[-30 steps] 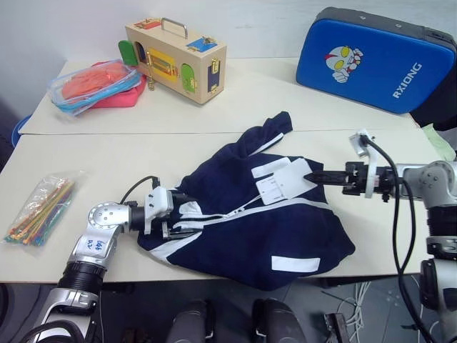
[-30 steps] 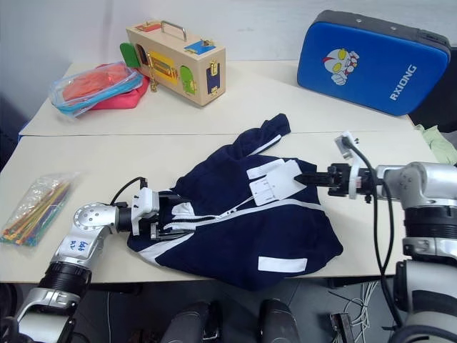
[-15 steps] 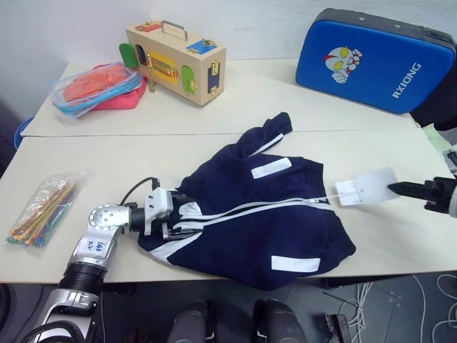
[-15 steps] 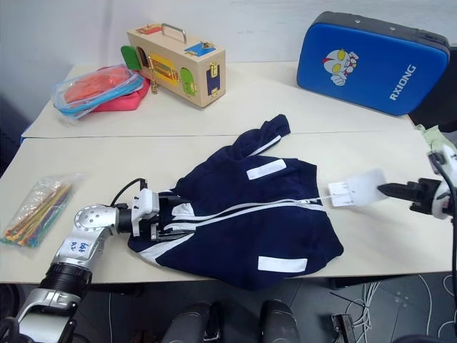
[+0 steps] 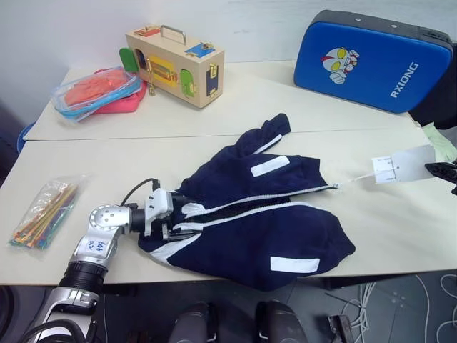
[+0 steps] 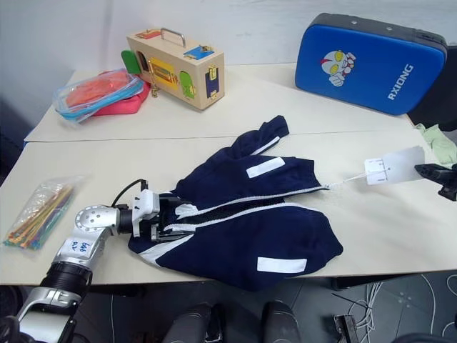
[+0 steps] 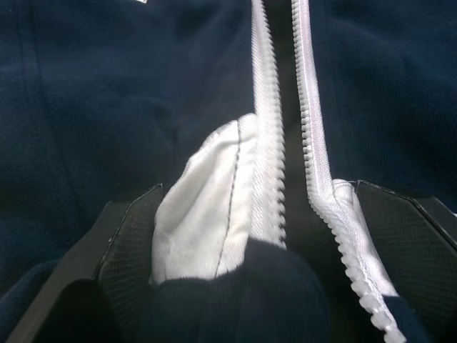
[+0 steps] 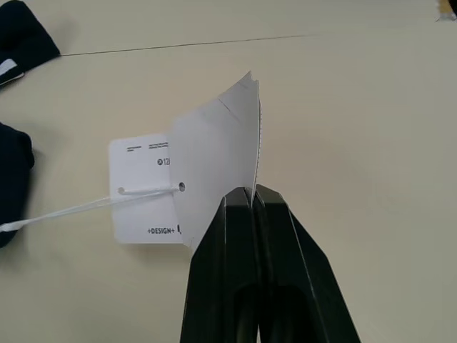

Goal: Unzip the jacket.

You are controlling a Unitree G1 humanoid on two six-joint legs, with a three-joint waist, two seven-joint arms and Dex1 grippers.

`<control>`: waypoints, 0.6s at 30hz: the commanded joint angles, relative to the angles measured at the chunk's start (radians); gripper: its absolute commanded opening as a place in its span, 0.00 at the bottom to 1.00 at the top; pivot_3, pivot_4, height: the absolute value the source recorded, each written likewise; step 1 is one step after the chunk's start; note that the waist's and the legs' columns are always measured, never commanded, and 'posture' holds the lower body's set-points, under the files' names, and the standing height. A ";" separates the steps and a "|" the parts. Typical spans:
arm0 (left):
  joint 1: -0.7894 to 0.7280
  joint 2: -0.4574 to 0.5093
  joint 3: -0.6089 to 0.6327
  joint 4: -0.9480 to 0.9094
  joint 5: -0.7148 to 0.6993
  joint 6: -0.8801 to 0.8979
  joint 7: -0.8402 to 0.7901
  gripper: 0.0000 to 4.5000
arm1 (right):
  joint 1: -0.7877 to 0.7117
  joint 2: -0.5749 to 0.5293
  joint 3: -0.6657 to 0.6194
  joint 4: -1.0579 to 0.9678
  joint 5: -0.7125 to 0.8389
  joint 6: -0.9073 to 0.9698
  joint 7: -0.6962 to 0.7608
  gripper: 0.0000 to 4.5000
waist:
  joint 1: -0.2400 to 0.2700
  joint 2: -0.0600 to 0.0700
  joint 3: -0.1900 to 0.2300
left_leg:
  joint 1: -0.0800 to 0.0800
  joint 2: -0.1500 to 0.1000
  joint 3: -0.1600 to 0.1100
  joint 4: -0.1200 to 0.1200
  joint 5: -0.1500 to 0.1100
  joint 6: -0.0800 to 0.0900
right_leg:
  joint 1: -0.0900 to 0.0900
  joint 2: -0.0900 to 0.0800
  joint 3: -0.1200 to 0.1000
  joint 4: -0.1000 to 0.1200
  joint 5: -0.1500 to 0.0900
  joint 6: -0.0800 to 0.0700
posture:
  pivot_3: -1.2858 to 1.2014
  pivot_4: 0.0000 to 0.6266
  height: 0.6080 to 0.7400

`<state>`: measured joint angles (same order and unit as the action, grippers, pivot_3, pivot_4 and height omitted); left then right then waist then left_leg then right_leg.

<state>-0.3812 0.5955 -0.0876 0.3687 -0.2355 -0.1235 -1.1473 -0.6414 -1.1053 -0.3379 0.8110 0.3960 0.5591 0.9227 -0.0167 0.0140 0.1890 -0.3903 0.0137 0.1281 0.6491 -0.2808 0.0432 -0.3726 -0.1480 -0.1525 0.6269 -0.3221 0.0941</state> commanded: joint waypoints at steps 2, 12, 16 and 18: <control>0.037 0.029 -0.024 0.069 0.061 0.016 -0.002 1.00 | -0.040 -0.020 -0.036 0.065 -0.032 -0.095 -0.058 0.00 | -0.001 0.000 0.000 | 0.000 0.000 0.000 0.000 0.000 0.000 | 0.000 0.000 0.000 0.000 0.000 0.000 | 0.52 0.24 1.00; 0.120 0.036 0.067 -0.089 -0.067 0.088 -0.003 1.00 | 0.217 0.051 -0.065 -0.205 0.046 0.063 0.027 0.21 | -0.013 0.000 0.000 | 0.000 0.001 0.000 -0.001 0.000 0.000 | 0.000 0.000 0.008 -0.001 0.000 0.000 | 0.52 0.24 1.00; 0.233 0.089 0.248 -0.368 -0.257 0.244 0.045 1.00 | 0.435 0.110 -0.212 -0.412 0.054 -0.298 0.128 0.51 | -0.016 -0.001 0.002 | -0.001 0.003 0.001 -0.004 -0.001 -0.002 | -0.002 0.003 0.009 0.000 0.000 0.000 | 0.52 0.24 1.00; 0.301 0.137 0.335 -0.462 -0.323 0.320 0.054 1.00 | 0.516 0.122 -0.265 -0.458 0.063 -0.478 0.241 0.65 | -0.010 -0.003 0.004 | -0.001 0.002 0.001 -0.003 -0.001 -0.002 | -0.002 0.003 0.009 -0.001 0.000 0.000 | 0.52 0.24 1.00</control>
<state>-0.1035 0.6951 0.1577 -0.0039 -0.4879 0.1467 -1.1042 -0.1471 -0.9736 -0.5278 0.4187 0.4335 0.2319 1.0822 -0.0268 0.0108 0.1926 -0.3912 0.0160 0.1286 0.6461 -0.2818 0.0414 -0.3749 -0.1454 -0.1433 0.6252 -0.3223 0.0942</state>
